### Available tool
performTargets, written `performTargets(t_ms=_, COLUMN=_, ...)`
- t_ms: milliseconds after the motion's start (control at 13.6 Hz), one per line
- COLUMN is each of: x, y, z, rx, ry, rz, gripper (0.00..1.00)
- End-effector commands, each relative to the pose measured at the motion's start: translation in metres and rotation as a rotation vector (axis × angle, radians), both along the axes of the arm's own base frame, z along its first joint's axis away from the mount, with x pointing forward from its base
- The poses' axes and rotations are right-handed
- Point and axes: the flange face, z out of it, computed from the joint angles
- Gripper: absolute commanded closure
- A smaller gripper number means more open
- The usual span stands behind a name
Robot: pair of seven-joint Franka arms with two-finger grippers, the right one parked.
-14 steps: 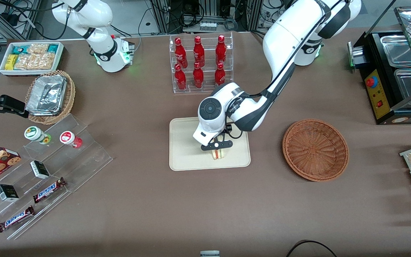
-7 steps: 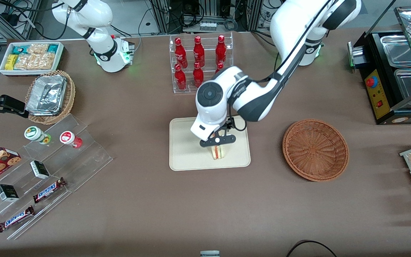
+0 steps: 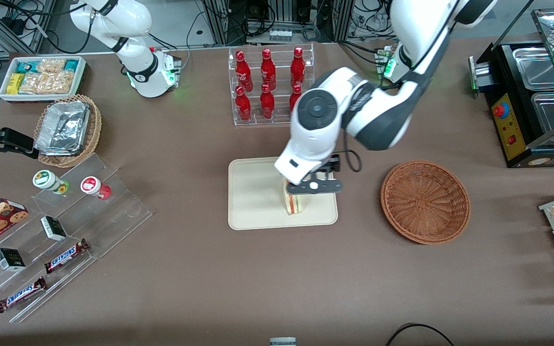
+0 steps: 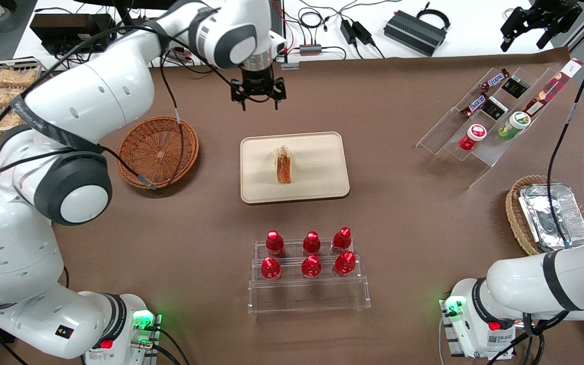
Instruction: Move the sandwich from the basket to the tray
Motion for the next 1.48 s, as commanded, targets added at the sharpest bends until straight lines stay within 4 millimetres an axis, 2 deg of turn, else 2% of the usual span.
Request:
performTargets(t_ms=0, x=0.017, y=0.042, z=0.016, rx=-0.002, ry=0.008, rz=0.007, gripper=0.0)
performTargets(t_ms=221, x=0.025, y=0.1, z=0.031, rx=0.009, ry=0.007, rz=-0.071, gripper=0.0)
performTargets(t_ms=443, x=0.027, y=0.153, z=0.032, rx=0.032, ry=0.019, rz=-0.073, gripper=0.0)
performTargets(t_ms=590, x=0.032, y=0.197, z=0.043, rx=0.029, ry=0.022, rz=-0.112, gripper=0.0)
performTargets(t_ms=885, x=0.023, y=0.249, z=0.062, rx=0.012, ry=0.051, rz=-0.162, gripper=0.0)
performTargets(t_ms=1107, x=0.001, y=0.273, z=0.07, rx=0.01, ry=0.059, rz=-0.182, gripper=0.0)
performTargets(t_ms=1402, x=-0.021, y=0.308, z=0.097, rx=-0.014, ry=0.115, rz=-0.173, gripper=0.0)
